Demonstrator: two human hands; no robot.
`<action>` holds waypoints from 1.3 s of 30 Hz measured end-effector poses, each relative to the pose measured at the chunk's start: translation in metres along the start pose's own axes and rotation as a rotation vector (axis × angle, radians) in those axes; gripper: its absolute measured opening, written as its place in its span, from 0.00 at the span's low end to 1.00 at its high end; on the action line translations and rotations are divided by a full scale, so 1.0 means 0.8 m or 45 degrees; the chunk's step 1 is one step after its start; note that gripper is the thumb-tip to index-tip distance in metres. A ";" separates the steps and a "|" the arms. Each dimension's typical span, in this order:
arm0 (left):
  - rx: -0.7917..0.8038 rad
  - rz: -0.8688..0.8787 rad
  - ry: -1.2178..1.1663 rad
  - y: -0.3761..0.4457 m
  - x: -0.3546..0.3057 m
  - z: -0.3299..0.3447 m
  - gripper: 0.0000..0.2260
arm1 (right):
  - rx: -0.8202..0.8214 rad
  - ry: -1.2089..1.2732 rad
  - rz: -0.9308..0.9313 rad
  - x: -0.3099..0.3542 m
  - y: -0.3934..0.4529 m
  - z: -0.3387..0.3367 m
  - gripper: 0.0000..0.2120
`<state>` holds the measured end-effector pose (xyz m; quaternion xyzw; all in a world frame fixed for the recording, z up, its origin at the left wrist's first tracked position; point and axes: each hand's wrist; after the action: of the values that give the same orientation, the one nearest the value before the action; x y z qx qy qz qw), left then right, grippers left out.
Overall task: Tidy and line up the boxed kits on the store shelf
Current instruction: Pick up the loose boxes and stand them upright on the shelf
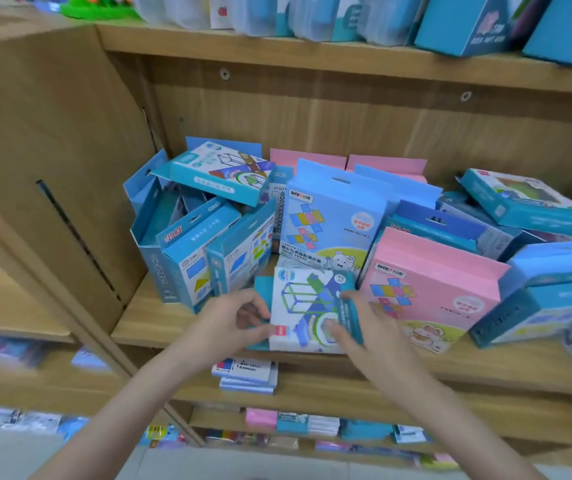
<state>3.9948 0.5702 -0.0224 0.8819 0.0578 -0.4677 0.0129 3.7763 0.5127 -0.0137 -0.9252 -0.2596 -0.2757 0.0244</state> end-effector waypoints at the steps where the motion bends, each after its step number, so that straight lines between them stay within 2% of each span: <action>1: 0.041 0.006 -0.021 -0.005 0.006 -0.005 0.09 | -0.016 0.113 0.067 -0.001 0.004 0.004 0.16; 2: 0.037 0.011 0.023 -0.008 0.012 -0.007 0.09 | -0.026 0.221 0.131 -0.003 0.008 0.009 0.15; 5: -0.175 0.007 0.217 -0.012 0.021 -0.008 0.09 | -0.004 0.440 0.272 -0.001 0.019 0.018 0.18; 8: -0.185 -0.031 0.262 -0.015 0.024 0.003 0.14 | 0.108 0.669 0.336 0.002 0.023 0.012 0.22; 10: -0.170 -0.182 0.072 -0.022 0.022 0.009 0.16 | 0.183 0.845 0.381 0.000 0.019 0.007 0.24; 12: -0.142 -0.378 -0.303 -0.030 0.017 0.011 0.15 | 0.245 1.027 0.426 -0.005 0.013 0.004 0.26; 14: -0.085 -0.443 -0.619 -0.036 0.011 0.006 0.15 | 0.341 1.138 0.410 -0.005 0.006 0.002 0.30; 16: -0.030 -0.284 -0.640 -0.043 0.008 -0.008 0.16 | 0.458 1.097 0.318 -0.001 0.003 0.000 0.34; 18: 0.056 -0.048 -0.501 -0.043 0.002 -0.026 0.17 | 0.492 1.000 0.251 0.000 0.009 -0.005 0.33; 20: 0.117 0.100 -0.340 -0.035 -0.004 -0.035 0.18 | 0.501 0.911 0.209 -0.001 0.018 -0.012 0.27; 23: -0.056 0.155 -0.206 -0.018 -0.006 -0.030 0.17 | 0.557 0.677 0.070 -0.005 0.021 -0.029 0.15; 25: -0.204 0.217 0.049 -0.010 -0.003 -0.027 0.14 | 0.446 0.578 0.014 -0.017 0.010 -0.044 0.13; 26: -0.211 0.286 0.188 -0.007 0.001 -0.023 0.12 | 0.362 0.569 0.011 -0.027 0.003 -0.052 0.13; 29: -0.075 0.579 0.578 0.006 0.019 -0.009 0.09 | 0.102 0.683 0.028 -0.048 -0.019 -0.066 0.15; 32: 0.043 0.649 0.971 0.024 0.029 0.005 0.17 | -0.122 0.707 -0.009 -0.052 -0.029 -0.053 0.14; 35: -0.018 0.704 1.112 0.034 0.031 0.010 0.26 | -0.253 0.571 -0.073 -0.054 -0.038 -0.028 0.13; 39: -0.030 0.667 1.078 0.039 0.034 0.019 0.28 | -0.451 0.385 -0.101 -0.066 -0.052 -0.013 0.11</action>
<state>4.0011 0.5404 -0.0540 0.9791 -0.1602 -0.0490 0.1152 3.7130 0.5223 -0.0369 -0.8524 -0.2366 -0.4531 -0.1104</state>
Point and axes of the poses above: each hand's wrist, its own y-axis towards the middle knuckle, its own z-axis out of the palm, x = y × z, and after that the axes turned 3 degrees about -y, right-handed
